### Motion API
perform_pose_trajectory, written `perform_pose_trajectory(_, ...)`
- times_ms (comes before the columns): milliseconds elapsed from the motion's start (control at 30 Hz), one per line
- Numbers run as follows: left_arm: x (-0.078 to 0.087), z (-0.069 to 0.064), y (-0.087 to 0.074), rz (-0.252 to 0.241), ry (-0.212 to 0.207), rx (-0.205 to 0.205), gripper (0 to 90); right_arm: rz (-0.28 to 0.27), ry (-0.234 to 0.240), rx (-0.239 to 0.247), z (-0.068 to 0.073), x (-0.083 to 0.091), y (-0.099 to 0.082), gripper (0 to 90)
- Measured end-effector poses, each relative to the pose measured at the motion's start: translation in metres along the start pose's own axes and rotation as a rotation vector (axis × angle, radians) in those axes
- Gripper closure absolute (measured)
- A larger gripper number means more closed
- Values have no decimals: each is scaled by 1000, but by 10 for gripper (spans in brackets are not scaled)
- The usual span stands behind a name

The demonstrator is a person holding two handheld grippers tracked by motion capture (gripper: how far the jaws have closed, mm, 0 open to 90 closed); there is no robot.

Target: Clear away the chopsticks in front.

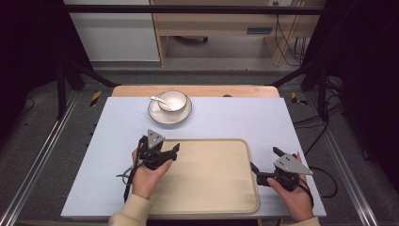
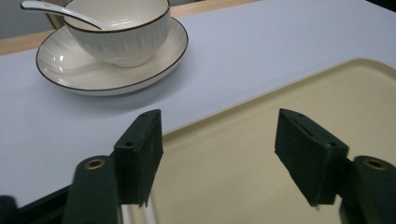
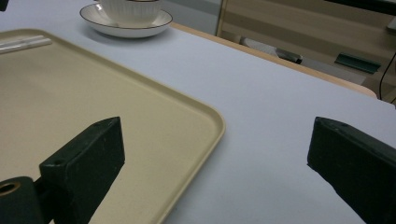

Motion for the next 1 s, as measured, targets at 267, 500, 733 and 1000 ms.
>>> perform_pose_trajectory(267, 11, 34, 2, -62, -138, -105, 125, -23, -8, -44, -6, 1, 0, 40)
perform_pose_trajectory(500, 39, 65, -3, -157, -181, -152, 75, -43, 2, -66, -10, 2, 0, 41)
perform_pose_trajectory(733, 65, 95, -24, -197, -159, -122, 47, -65, -26, -94, -18, 10, 0, 38)
perform_pose_trajectory(1000, 79, 111, -46, -272, -152, -72, 47, -94, -36, -127, -26, 12, -2, 38)
Point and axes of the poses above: each handheld gripper's, and its own axes: x roughly backward along the jaws, y roughly out of its top, z roughly to its left, the point moved 2 cm from there along -x, roughly forward along the jaws, and after that the axes turned 1 degree about -x, right-handed, at the moved point
